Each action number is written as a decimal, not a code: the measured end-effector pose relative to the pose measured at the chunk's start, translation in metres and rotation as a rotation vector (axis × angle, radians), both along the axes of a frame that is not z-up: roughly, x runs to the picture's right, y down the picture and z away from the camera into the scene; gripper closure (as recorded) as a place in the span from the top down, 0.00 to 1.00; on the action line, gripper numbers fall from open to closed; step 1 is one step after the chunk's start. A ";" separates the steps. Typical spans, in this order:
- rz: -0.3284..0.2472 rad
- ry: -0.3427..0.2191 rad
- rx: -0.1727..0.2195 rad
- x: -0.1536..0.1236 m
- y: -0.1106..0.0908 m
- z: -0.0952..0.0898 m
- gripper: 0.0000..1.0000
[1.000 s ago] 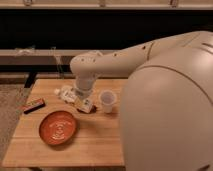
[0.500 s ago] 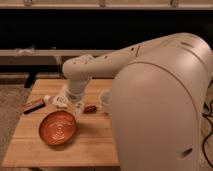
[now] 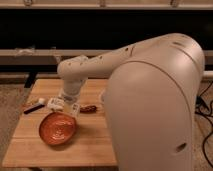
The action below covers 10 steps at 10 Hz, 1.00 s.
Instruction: Place the bottle in the ceramic bowl
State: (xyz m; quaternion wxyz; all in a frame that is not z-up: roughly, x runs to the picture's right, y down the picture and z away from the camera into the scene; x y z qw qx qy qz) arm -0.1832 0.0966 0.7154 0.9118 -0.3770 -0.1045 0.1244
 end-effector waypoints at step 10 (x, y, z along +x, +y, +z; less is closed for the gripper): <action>-0.074 -0.001 -0.058 -0.032 0.060 0.029 0.02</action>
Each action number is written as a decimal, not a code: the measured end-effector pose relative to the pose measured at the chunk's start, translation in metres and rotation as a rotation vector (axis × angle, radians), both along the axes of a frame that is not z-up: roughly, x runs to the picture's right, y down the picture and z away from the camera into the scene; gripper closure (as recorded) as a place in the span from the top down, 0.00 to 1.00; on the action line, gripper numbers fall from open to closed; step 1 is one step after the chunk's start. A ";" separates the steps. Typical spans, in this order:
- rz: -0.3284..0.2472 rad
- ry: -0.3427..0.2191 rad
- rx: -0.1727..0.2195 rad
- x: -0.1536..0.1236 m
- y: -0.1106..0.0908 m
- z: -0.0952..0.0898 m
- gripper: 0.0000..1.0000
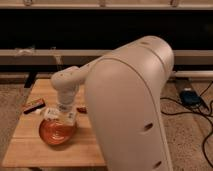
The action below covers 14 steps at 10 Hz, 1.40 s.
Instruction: Place the bottle in the ceramic bowl
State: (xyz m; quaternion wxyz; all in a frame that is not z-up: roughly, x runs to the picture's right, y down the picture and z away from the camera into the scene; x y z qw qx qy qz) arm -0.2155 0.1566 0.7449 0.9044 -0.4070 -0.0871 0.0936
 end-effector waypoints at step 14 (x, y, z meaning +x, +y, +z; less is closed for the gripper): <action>-0.044 -0.025 -0.011 -0.012 0.017 0.008 0.62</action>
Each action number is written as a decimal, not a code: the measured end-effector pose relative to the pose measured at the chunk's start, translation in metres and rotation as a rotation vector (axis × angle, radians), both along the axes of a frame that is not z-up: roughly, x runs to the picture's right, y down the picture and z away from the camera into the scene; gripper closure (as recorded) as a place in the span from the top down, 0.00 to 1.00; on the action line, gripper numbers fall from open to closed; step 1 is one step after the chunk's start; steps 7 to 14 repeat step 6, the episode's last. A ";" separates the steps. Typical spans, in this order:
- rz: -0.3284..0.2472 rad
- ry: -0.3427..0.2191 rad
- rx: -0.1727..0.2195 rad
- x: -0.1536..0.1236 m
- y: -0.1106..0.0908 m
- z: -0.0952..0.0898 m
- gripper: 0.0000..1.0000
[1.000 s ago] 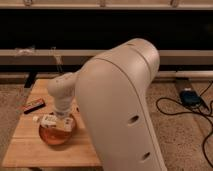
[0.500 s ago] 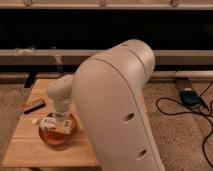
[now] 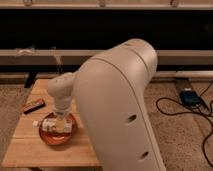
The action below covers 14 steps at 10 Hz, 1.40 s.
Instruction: Place the bottle in the ceramic bowl
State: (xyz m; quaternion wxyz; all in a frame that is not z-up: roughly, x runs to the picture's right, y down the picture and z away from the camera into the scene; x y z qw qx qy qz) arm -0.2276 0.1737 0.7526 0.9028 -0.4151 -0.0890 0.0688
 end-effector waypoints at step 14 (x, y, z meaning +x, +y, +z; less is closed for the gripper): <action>0.017 -0.007 0.040 0.013 -0.021 -0.001 0.62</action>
